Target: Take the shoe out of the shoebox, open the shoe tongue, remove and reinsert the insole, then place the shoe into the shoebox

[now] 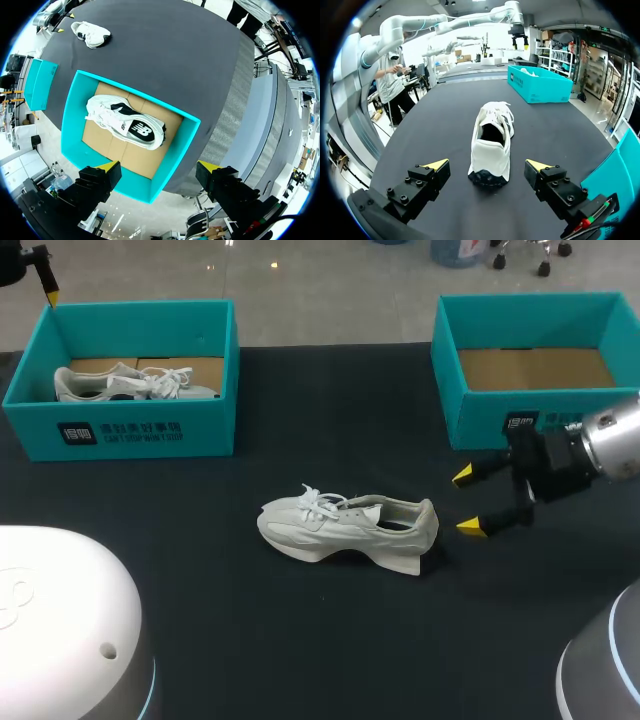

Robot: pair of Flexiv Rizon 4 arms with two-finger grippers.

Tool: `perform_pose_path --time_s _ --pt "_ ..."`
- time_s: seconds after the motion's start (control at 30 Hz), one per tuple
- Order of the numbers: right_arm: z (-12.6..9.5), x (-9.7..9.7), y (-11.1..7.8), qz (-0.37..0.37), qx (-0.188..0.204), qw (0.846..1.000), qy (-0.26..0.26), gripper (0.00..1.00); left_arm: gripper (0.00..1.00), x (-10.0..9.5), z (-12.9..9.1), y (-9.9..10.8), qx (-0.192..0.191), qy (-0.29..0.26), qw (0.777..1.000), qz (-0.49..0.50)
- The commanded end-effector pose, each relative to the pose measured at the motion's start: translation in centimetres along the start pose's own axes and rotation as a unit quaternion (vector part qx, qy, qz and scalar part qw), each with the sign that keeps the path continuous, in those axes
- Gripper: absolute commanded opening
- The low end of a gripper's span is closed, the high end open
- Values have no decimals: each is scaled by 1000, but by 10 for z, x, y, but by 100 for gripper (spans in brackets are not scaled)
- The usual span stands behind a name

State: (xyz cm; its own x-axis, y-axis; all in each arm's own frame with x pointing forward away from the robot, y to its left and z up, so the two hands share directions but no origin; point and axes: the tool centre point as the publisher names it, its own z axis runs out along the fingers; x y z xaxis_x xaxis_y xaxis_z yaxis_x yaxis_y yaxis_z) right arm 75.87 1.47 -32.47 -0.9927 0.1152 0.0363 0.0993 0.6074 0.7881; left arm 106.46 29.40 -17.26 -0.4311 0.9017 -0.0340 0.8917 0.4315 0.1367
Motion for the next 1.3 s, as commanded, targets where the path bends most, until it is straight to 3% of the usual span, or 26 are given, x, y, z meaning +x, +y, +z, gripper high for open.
perform_pose_path --time_s 0.03,0.17,0.4,0.93,1.3 --pt "1 0 1 0 2 1000 -1 100 100 0 0 -1 -1 1 1000 0" --pt "5 -3 -12 -50 -56 997 20 100 100 0 0 -1 -1 1 1000 0" --pt "1 -10 -28 -68 -87 993 33 100 100 0 0 -1 -1 1 1000 0" --pt "4 -22 -69 -50 -66 996 -17 100 100 0 0 -1 -1 1 1000 0" --pt "0 -21 -75 -29 -61 997 -23 100 100 0 0 -1 -1 1 1000 0"
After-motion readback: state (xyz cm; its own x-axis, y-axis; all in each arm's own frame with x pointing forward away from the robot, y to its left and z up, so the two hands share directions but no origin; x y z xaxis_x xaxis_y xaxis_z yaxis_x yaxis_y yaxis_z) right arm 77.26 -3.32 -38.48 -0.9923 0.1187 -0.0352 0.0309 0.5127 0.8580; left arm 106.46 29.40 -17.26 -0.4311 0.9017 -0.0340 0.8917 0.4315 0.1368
